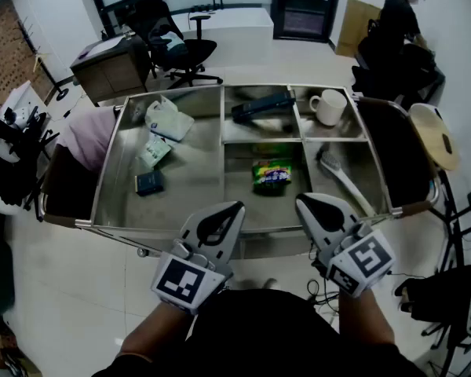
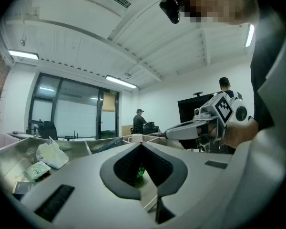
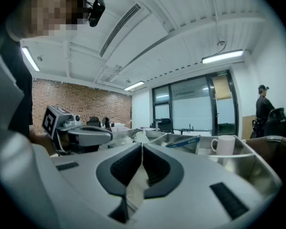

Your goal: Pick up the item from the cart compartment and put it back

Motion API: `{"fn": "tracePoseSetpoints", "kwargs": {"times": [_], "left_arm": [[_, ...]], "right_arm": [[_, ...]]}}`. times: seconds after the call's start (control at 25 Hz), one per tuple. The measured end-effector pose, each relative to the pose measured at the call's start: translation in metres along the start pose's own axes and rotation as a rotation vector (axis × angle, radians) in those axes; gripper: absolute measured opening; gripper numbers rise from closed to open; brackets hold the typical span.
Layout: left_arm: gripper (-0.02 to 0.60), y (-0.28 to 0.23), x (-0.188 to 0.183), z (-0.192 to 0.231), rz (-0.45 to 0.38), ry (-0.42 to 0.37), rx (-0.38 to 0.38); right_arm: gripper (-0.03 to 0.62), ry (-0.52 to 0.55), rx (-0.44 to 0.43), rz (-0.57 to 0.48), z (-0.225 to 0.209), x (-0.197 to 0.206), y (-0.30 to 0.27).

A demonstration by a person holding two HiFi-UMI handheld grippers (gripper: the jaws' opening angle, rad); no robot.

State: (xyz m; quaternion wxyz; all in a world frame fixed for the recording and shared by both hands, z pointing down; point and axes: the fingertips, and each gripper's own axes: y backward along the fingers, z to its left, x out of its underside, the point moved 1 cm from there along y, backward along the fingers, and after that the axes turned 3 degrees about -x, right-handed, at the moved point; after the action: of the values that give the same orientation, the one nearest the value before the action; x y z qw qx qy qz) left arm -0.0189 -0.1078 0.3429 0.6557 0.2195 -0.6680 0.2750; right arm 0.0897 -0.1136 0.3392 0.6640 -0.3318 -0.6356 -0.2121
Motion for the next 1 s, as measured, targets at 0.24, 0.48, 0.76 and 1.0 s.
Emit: {"fn": "tracePoseSetpoints", "kwargs": {"times": [0.24, 0.48, 0.76, 1.0], "left_arm": [[0.0, -0.007, -0.009, 0.009, -0.017, 0.0, -0.003], [0.0, -0.013, -0.016, 0.015, -0.021, -0.023, -0.013], [0.0, -0.021, -0.02, 0.023, -0.022, -0.027, -0.024], [0.0, -0.024, -0.022, 0.027, -0.022, -0.024, -0.025]], "right_arm": [[0.124, 0.102, -0.033, 0.113, -0.007, -0.005, -0.02], [0.162, 0.298, -0.041, 0.241, -0.02, -0.01, -0.047], [0.218, 0.558, -0.139, 0.49, -0.025, 0.028, -0.084], [0.219, 0.716, -0.222, 0.665, -0.031, 0.061, -0.112]]}}
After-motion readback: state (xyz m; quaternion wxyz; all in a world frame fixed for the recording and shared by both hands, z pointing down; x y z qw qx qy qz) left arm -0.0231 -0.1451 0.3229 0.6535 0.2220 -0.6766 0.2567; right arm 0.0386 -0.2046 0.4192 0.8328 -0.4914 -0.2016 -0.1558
